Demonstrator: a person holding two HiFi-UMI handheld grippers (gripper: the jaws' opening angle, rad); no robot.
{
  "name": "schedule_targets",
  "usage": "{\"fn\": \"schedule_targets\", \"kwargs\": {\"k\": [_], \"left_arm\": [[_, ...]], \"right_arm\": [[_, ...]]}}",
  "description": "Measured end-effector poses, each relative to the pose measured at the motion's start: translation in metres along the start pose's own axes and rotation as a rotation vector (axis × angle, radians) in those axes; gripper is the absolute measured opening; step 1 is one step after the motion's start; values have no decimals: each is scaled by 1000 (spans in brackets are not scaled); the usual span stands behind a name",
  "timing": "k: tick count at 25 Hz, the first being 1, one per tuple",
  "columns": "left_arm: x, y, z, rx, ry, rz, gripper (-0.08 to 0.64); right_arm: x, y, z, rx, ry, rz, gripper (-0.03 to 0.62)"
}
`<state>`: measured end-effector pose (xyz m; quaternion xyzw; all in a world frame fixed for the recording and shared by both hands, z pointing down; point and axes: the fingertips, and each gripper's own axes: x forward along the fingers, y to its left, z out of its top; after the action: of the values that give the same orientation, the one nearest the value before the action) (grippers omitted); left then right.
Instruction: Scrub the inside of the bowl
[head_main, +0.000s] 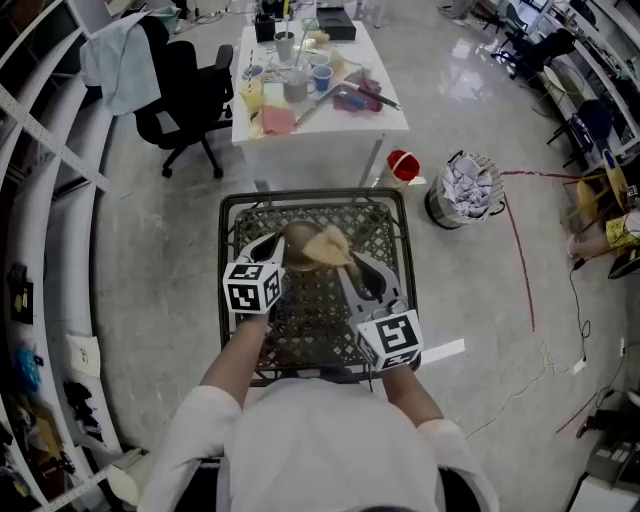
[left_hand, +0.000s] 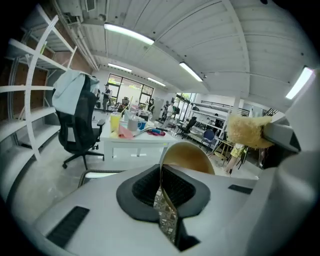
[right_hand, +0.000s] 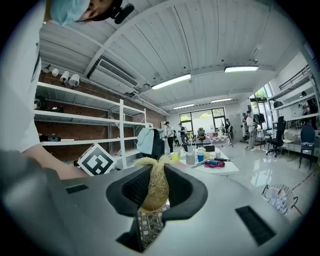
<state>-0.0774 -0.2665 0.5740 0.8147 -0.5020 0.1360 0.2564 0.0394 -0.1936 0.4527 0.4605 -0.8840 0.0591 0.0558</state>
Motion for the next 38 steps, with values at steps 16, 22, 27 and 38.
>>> {"fn": "schedule_targets", "kwargs": {"k": [16, 22, 27, 38], "left_arm": [[-45, -26, 62, 109, -148, -11, 43], [-57, -35, 71, 167, -170, -23, 43], [-63, -45, 70, 184, -180, -38, 43], [-67, -50, 79, 190, -215, -48, 43]], "right_arm": [[-6, 25, 29, -81, -55, 47, 87], [7, 41, 31, -110, -19, 83, 87], [15, 33, 32, -137, 11, 42, 87], [10, 28, -5, -156, 147, -24, 87]]}}
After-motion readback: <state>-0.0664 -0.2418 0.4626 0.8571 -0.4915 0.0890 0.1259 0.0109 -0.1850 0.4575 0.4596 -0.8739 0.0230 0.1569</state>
